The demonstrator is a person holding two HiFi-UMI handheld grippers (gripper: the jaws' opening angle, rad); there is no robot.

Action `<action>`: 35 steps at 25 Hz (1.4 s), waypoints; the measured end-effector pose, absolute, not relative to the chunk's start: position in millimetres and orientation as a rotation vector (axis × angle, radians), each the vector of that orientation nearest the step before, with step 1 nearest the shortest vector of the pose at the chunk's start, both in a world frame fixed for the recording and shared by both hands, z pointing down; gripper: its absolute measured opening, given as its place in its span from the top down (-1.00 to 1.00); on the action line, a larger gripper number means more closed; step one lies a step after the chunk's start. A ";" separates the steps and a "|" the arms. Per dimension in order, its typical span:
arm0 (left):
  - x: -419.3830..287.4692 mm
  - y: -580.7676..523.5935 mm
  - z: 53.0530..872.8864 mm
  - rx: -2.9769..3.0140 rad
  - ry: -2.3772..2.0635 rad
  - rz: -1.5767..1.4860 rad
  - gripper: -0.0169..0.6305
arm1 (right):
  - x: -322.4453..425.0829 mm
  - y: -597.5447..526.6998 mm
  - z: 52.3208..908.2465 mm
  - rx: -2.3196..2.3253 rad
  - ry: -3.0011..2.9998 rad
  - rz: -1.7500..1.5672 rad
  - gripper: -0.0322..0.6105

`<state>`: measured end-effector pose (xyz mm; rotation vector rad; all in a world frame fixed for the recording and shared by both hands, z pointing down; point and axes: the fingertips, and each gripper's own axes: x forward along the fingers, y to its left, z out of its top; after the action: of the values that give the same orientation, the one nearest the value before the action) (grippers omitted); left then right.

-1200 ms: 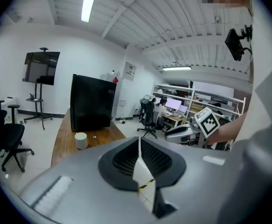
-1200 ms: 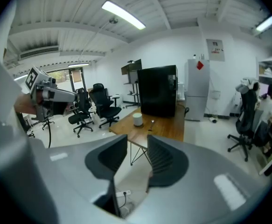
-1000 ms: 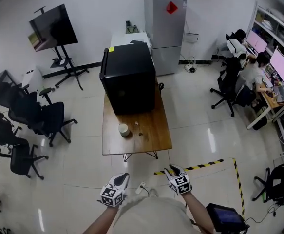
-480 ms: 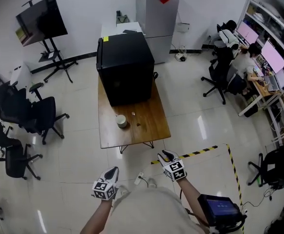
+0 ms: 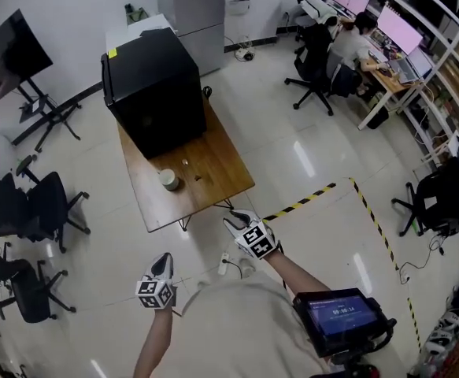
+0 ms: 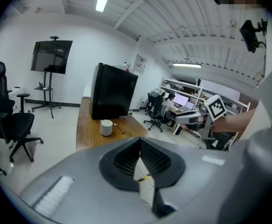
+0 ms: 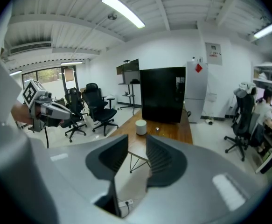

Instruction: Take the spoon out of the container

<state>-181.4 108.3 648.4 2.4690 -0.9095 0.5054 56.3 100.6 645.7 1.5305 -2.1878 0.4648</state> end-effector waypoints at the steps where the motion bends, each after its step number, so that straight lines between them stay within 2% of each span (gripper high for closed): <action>1: -179.7 109.1 650.6 2.471 -0.897 0.512 0.93 | 55.5 101.8 646.8 1.529 -2.185 0.464 0.52; 13: -162.5 114.1 657.5 2.476 -0.844 0.545 0.93 | 51.4 115.2 646.2 1.520 -2.176 0.541 0.56; 15: -158.8 116.5 658.0 2.474 -0.846 0.547 0.93 | 54.2 120.2 649.7 1.499 -2.162 0.544 0.66; 20: -151.7 117.0 657.3 2.464 -0.863 0.554 0.93 | 57.2 122.1 649.6 1.439 -2.156 0.489 0.73; 27: -115.9 145.8 665.2 2.448 -0.875 0.604 0.93 | 89.7 147.3 668.5 1.423 -2.167 0.560 0.85; 35: -82.9 146.2 662.2 2.486 -0.927 0.612 0.93 | 119.7 138.1 674.6 1.392 -2.204 0.525 0.86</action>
<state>-82.9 146.2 662.2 2.4861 -0.9266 0.6119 119.7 138.1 674.6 1.3916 -2.2041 0.5252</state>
